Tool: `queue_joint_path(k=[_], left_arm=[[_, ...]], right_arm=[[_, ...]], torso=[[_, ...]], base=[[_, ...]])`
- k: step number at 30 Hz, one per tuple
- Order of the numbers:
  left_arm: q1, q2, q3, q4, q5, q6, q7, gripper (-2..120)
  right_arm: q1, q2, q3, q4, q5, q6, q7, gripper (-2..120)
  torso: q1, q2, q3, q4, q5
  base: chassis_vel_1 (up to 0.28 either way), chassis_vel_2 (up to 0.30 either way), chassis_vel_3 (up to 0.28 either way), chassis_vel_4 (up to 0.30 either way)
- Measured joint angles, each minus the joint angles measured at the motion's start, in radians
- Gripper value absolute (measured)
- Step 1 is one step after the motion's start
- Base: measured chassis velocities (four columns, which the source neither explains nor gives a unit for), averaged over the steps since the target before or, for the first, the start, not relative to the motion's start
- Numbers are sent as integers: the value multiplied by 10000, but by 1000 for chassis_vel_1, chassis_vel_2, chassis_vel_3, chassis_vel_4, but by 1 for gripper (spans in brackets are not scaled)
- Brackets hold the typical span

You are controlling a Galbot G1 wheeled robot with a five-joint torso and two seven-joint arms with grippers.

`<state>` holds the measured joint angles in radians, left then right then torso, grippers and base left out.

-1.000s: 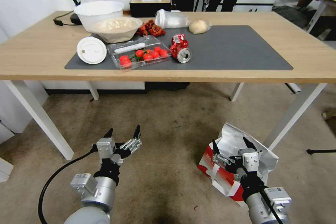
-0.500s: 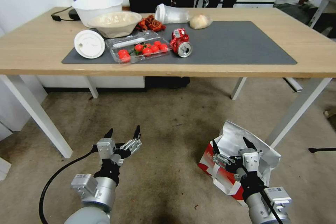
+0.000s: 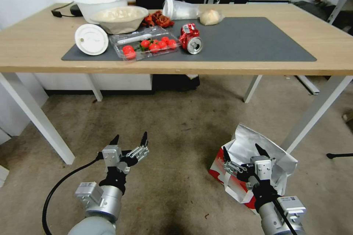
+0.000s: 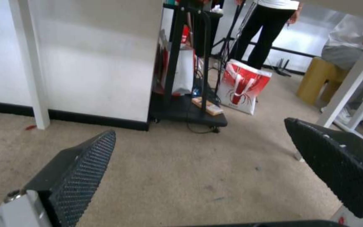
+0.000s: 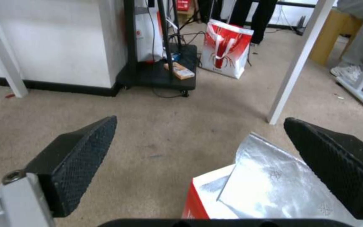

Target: Pick up the food delivery bag from the floor and place it on the table.

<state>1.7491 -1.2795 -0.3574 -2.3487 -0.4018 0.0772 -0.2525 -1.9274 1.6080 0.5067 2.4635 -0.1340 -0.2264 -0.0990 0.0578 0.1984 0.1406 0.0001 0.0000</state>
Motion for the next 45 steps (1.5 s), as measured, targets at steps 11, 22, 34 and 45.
queue_joint_path(k=[11, 22, 34, 45], left_arm=[[39, 4, -8, 31, 1, -60, 0, 100], [86, 13, -74, 20, 90, -86, 51, 100], [96, -27, -54, 45, 157, -150, 133, 100], [95, -22, -58, 65, 163, -182, 133, 100]], right_arm=[[48, 0, 9, -110, 0, -13, -35, 100], [104, 0, 5, -180, 0, -13, -37, 100], [113, 0, 8, -187, 0, -15, -41, 100], [119, 11, 14, -188, 6, -16, -48, 100]], torso=[[-92, -405, -312, 0, 0], [-155, -884, -728, 0, -1], [-211, -1353, -1143, 0, 0], [-241, -1732, -1405, 0, 0]], base=[[0, 0, 0, 0], [0, 0, 0, 0], [0, 0, 0, 0], [0, 0, 0, 0]])
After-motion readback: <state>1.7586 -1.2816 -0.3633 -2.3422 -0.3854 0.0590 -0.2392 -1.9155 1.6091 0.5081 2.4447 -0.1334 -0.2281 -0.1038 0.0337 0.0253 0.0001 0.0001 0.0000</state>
